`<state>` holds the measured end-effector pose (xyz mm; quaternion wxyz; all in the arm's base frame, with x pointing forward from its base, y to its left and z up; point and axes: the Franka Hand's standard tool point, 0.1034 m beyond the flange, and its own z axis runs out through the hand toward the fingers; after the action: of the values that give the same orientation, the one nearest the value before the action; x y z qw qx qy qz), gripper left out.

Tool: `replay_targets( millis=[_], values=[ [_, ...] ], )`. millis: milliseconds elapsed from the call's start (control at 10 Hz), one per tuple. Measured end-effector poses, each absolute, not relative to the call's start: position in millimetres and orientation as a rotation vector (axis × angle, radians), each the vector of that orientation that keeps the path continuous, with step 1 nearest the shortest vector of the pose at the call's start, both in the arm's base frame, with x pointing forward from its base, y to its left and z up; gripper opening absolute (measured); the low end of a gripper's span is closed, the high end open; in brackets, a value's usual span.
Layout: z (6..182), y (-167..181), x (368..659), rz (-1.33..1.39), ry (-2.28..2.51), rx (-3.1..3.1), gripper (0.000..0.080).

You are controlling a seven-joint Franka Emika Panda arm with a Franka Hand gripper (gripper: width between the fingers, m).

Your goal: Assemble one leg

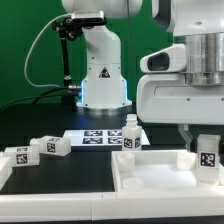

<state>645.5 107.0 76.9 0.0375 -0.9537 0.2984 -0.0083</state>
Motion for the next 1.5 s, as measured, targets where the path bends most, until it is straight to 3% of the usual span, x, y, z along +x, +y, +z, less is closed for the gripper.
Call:
replay_targets(
  millis=[400,800,1000,1100,1200,1500],
  values=[
    [73.9,104.7,643.8,0.029,1.936,-2.35,0.0285],
    [73.7,104.4,641.7,0.046,2.139,-2.156,0.0285],
    [73.7,102.2,641.9,0.019,1.791,-2.452,0.0513],
    [73.9,106.8,641.3,0.006,1.546,-2.611,0.0513],
    [73.7,113.6,639.6,-0.01,1.437,-2.67,0.0625],
    [72.4,113.9,634.6,-0.048,1.212,-2.782,0.0649]
  ],
)
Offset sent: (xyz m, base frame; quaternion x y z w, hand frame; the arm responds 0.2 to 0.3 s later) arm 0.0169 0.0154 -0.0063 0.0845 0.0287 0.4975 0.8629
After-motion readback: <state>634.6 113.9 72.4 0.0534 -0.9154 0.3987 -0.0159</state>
